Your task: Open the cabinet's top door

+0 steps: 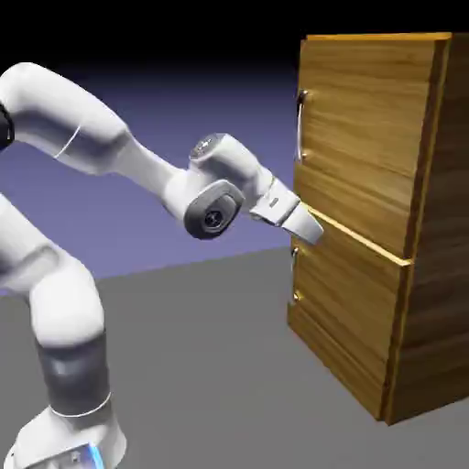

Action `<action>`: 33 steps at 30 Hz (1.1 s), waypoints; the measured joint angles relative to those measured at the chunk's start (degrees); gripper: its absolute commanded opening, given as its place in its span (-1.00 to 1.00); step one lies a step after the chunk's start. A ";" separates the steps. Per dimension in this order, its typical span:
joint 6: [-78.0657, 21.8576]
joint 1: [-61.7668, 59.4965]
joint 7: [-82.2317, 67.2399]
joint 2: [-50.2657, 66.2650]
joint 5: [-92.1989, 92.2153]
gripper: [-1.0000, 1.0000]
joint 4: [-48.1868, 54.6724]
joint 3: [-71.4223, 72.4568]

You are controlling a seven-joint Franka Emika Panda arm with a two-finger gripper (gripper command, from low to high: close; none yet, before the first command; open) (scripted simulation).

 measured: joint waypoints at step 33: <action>-6.38 -38.88 81.90 -29.77 82.24 0.00 18.02 43.67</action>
